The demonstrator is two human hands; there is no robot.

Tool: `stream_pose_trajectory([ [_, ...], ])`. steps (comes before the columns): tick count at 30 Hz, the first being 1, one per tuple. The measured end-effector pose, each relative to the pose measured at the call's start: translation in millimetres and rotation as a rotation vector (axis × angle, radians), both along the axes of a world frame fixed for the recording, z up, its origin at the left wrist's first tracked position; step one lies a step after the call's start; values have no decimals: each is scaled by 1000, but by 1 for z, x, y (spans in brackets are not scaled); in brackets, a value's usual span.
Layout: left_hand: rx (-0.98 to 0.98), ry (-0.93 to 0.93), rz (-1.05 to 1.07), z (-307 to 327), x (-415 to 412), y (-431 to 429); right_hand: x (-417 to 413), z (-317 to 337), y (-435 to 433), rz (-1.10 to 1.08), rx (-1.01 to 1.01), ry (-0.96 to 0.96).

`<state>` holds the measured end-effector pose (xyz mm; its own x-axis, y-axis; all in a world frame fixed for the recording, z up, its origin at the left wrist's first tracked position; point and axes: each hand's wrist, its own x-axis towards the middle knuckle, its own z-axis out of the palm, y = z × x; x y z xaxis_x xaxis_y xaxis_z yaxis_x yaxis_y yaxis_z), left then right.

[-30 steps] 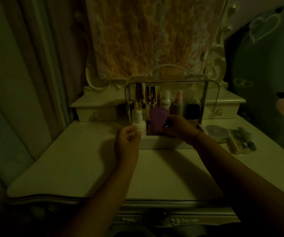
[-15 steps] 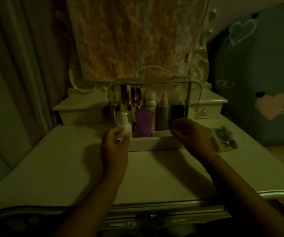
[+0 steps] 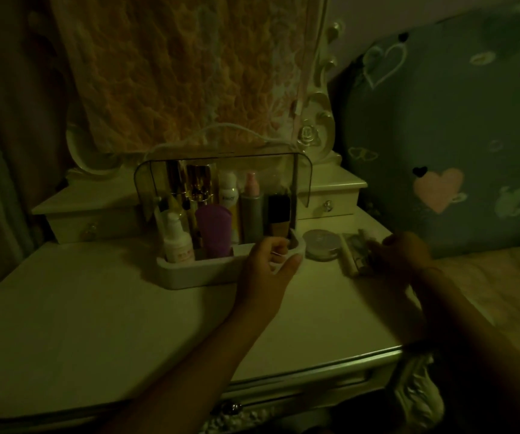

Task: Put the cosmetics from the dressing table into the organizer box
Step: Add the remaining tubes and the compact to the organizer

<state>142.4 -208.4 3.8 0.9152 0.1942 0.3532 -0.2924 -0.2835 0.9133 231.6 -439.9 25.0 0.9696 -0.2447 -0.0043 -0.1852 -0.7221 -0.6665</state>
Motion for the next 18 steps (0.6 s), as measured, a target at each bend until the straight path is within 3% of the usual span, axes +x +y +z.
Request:
stream_pose_trajectory([
  [13, 55, 102, -60, -14, 3, -6, 3, -1, 1, -37, -60, 37],
  [18, 46, 90, -69, -11, 2, -8, -24, 2, 9, -23, 129, -306],
])
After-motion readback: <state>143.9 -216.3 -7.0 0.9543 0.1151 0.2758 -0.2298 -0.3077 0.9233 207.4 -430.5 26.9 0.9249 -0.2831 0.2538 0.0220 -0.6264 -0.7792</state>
